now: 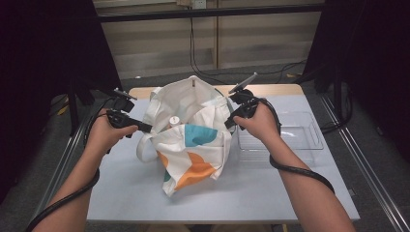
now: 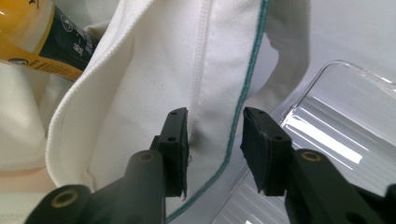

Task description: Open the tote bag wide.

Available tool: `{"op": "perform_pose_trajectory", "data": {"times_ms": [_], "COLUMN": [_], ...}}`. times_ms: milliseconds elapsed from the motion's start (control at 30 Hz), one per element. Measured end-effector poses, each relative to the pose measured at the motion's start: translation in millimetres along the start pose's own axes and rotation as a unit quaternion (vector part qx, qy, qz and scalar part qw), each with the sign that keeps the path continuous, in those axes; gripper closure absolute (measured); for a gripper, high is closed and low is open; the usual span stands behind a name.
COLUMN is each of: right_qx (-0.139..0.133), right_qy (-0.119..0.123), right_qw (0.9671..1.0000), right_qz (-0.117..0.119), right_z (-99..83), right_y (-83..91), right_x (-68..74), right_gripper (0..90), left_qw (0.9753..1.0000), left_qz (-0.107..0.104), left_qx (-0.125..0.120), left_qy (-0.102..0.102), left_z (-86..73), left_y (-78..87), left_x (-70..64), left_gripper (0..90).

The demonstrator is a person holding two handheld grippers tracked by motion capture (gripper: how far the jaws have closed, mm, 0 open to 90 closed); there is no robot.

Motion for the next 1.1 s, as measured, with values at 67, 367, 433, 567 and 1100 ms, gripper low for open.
{"op": "perform_pose_trajectory", "data": {"times_ms": [67,367,433,567,1100], "right_qx": [-0.003,-0.019,-0.021,-0.024,-0.042], "right_qy": [0.006,0.012,0.018,0.019,0.018], "right_qw": [1.0000,0.9997,0.9996,0.9994,0.9985], "right_qz": [-0.004,-0.011,-0.011,-0.014,-0.031], "right_z": [1.7,12.3,12.8,14.1,31.2], "right_y": [2.5,15.1,15.7,17.5,17.1], "right_x": [0.5,12.2,12.7,17.3,6.7], "right_gripper": [59.5,50.6,50.1,47.7,49.8], "left_qw": [1.0000,0.9997,0.9998,0.9998,0.9997], "left_qz": [0.003,-0.006,-0.007,-0.011,-0.002], "left_qx": [0.000,-0.023,-0.019,-0.018,-0.017], "left_qy": [-0.001,0.001,-0.002,-0.007,-0.020], "left_z": [1.0,9.3,8.7,5.4,2.4], "left_y": [2.6,19.5,19.8,18.7,15.0], "left_x": [-0.7,-11.3,-12.9,-18.3,-23.8], "left_gripper": [60.6,49.0,48.7,45.1,30.3]}}
Point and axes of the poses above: each handheld gripper's, and its own axes: y roughly backward along the jaws, z roughly out of its top, x roughly to its left, the point moved 2 cm from there along -y, roughly forward along the jaws, and after that the axes turned 3 degrees about -x, right-handed, at the moved point
